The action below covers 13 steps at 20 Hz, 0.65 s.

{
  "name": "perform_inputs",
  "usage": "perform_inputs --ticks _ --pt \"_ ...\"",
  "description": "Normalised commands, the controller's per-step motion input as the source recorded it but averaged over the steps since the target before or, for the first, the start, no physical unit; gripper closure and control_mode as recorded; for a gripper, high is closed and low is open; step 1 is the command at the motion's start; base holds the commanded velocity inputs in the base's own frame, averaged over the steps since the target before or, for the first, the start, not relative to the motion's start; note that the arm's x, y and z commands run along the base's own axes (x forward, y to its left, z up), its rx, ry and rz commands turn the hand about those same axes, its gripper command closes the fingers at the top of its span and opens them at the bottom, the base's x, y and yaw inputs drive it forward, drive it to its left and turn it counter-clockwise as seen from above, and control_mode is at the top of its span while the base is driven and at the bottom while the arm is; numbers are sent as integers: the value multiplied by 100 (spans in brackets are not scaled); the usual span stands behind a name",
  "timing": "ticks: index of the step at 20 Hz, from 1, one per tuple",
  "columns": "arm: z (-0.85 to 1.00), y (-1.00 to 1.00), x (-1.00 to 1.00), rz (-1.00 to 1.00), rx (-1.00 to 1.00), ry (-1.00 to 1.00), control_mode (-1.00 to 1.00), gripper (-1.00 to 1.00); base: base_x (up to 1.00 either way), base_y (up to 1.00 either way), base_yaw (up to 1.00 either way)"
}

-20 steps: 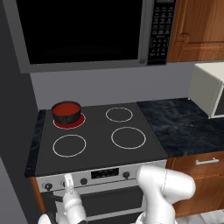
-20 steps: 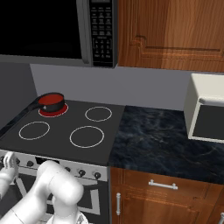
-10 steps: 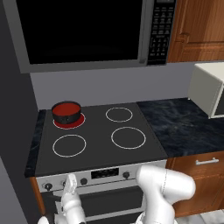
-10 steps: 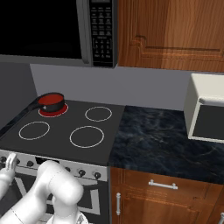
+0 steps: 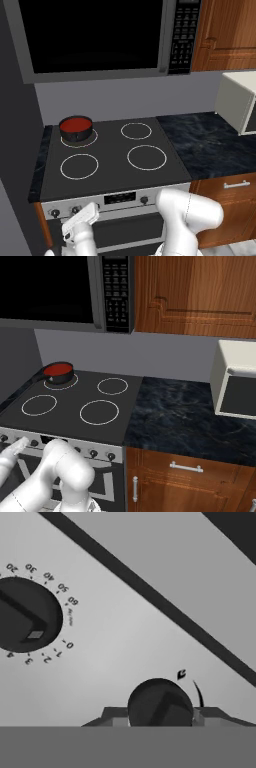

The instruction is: Wait until the marinara sauce is simmered to a deep red color and then turn off the stove.

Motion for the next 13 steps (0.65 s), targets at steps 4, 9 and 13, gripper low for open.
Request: perform_inputs --ticks 4,9,13 --pt "6 -24 1 -4 43 0 -100 100 0 0 0" --pt "4 -17 11 0 27 0 -100 100 0 0 0" --pt "3 -19 3 -1 32 0 -100 100 0 0 0"
